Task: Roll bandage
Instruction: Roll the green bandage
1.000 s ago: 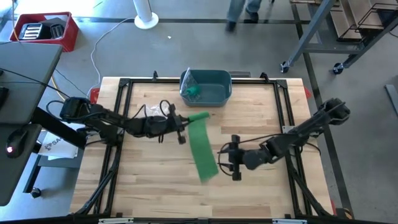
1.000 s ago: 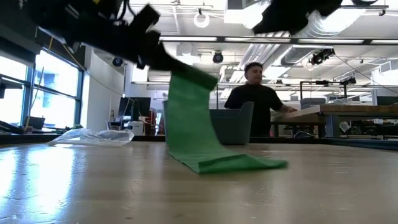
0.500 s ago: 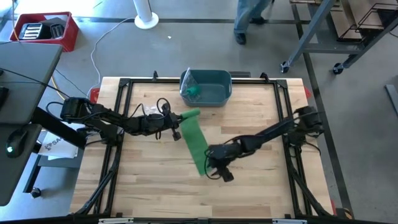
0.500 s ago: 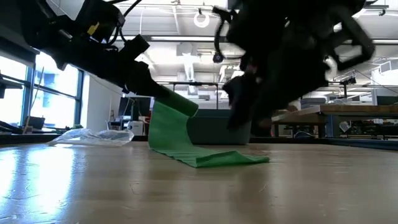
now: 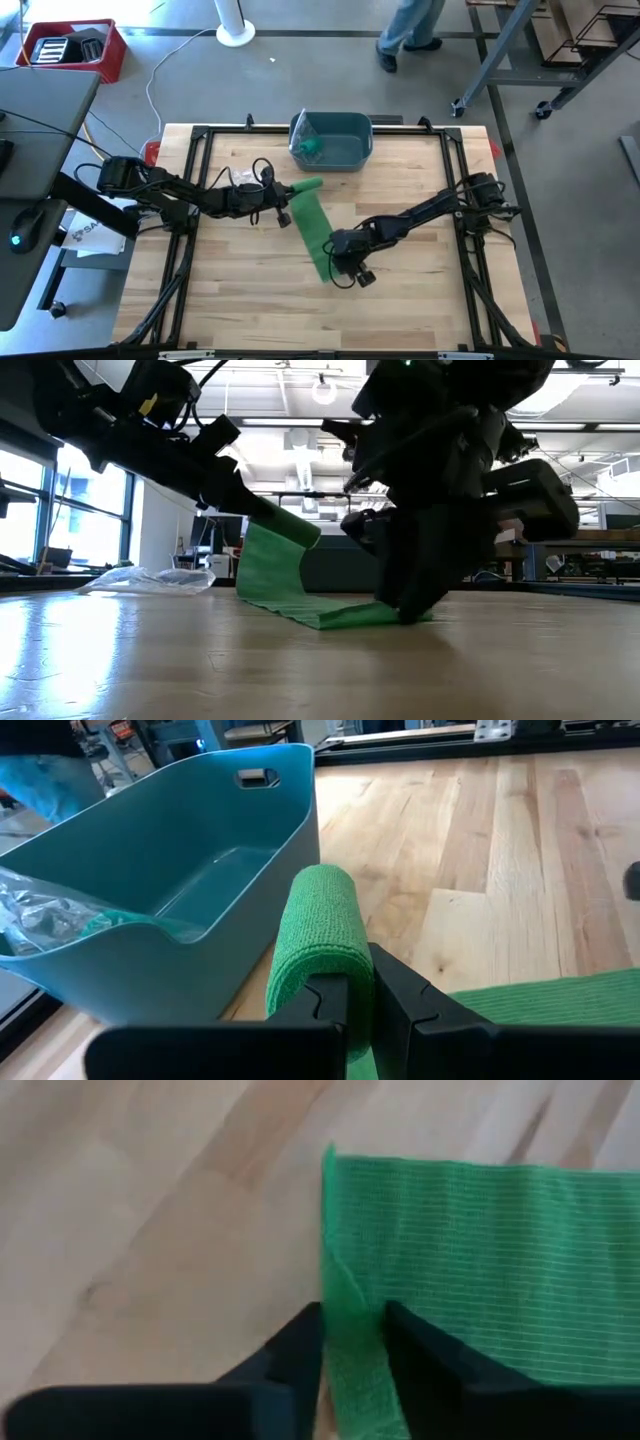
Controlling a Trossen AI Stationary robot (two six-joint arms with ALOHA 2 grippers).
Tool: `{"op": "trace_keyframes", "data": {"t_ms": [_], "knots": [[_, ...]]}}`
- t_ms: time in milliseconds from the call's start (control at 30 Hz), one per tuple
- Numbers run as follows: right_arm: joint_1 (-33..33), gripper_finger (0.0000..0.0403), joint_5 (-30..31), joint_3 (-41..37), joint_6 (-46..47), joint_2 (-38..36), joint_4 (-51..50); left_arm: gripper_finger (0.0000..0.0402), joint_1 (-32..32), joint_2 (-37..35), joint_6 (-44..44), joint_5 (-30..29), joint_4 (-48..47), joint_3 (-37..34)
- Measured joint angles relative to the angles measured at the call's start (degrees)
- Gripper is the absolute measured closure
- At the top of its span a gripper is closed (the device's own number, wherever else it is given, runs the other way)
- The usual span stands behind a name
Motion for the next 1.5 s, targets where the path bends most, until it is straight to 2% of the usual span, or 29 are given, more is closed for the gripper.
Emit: {"op": "trace_keyframes", "data": {"t_ms": [200,367,433,600,667,800,867,1000,1233,1333,1500], "knots": [[1.27,0.0393,1.57,-0.1,1.72,-0.07,-0.23,0.0391,0.01,0.0,-0.02,-0.56,-0.19,0.0],[3.78,0.0398,1.72,-0.15,10.16,-2.8,-5.46,0.0391,0.17,0.0,0.24,-2.99,-0.87,-0.16],[5.19,0.04,3.7,-0.17,13.65,-5.53,-7.78,0.0391,0.17,0.02,0.31,-3.48,0.1,-0.81],[10.39,0.0402,12.31,-0.17,20.07,-14.98,-9.3,0.0391,0.12,0.04,0.34,-3.91,0.48,-1.03],[13.05,0.0402,18.13,-0.17,22.4,-19.24,-9.26,0.0391,-0.05,0.04,0.35,-3.47,1.01,-1.05],[18.66,0.0402,33.48,-0.15,24.43,-26.51,-9.22,0.0391,-0.8,0.04,0.94,-0.87,1.57,-1.05],[20.97,0.0402,40.24,-0.15,22.64,-29.49,-8.11,0.0391,-1.57,0.04,0.91,1.07,1.79,-1.05],[22.92,0.0402,45.98,-0.15,15.0,-34.37,-1.25,0.0392,-3.73,0.04,-0.02,2.36,2.16,-1.05],[22.93,0.0403,51.54,0.15,-0.58,-39.3,10.42,0.0392,-6.85,0.05,-1.22,-0.41,2.28,-1.05],[22.91,0.0403,53.74,2.7,-3.89,-39.9,10.58,0.0392,-7.49,1.04,-1.2,-0.48,3.66,-1.05],[22.93,0.0403,54.03,9.17,-7.26,-39.23,6.37,0.0392,-7.61,5.06,-1.25,-0.23,8.67,-0.85]]}}
